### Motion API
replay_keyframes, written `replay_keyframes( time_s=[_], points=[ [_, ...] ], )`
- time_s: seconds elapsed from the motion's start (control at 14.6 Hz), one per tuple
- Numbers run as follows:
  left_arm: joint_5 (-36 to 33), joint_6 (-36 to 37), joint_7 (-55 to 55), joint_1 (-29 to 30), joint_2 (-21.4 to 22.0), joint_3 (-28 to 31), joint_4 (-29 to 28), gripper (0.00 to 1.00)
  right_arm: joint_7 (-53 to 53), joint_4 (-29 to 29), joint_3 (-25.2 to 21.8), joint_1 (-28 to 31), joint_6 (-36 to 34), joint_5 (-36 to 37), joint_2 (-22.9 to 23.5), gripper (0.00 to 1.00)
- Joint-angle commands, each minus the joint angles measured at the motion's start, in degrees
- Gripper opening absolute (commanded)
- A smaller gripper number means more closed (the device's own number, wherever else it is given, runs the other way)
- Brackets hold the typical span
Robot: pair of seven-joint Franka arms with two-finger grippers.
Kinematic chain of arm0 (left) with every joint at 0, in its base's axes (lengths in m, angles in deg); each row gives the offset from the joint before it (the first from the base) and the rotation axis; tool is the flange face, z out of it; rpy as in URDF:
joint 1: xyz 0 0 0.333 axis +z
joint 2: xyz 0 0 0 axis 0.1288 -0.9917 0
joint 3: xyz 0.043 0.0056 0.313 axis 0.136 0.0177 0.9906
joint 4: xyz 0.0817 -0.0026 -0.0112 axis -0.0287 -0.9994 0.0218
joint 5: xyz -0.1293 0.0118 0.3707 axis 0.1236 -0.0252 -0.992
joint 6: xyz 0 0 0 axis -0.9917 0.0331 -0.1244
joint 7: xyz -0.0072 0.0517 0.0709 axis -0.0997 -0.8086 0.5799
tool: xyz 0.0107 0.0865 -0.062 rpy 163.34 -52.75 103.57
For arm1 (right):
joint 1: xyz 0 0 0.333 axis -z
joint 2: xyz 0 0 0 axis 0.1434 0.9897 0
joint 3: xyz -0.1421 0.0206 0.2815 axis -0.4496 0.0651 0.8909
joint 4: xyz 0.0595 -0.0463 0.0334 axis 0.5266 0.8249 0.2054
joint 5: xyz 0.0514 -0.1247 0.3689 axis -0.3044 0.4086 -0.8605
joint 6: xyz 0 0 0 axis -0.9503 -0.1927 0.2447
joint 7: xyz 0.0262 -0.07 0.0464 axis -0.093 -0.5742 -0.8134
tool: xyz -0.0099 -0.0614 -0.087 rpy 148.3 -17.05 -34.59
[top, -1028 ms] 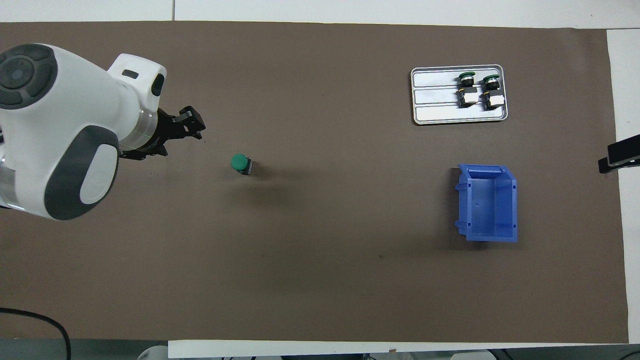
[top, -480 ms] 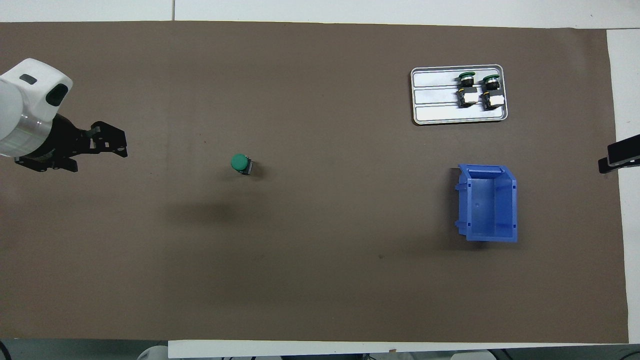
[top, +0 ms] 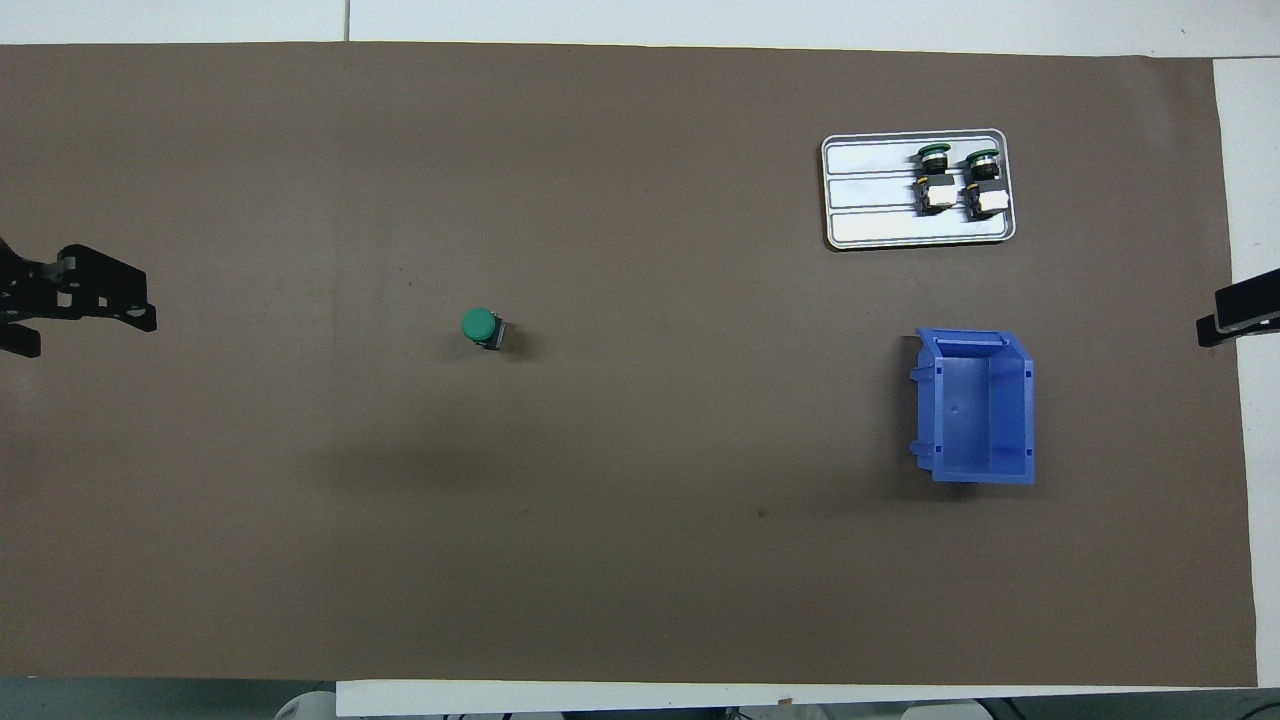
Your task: Place and press button with both arms
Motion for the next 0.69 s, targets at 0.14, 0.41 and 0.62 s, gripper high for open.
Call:
replay_keyframes(
  time_s=[0.14, 0.41, 0.62],
  points=[
    [-0.75, 1.65, -2.83, 0.14, 0.22, 1.20, 1.04, 1.00, -0.70, 1.10, -0.05, 0.15, 0.02, 0.07, -0.94, 1.00],
    [-0.67, 1.56, -2.82, 0.76, 0.49, 2.61, 0.77, 1.00, -0.70, 1.10, -0.05, 0.15, 0.02, 0.07, -0.94, 1.00],
    [-0.67, 1.30, -2.82, 0.67, 0.58, 2.61, 0.77, 1.00, -0.70, 1.10, -0.05, 0.15, 0.02, 0.07, -0.94, 1.00]
  ],
)
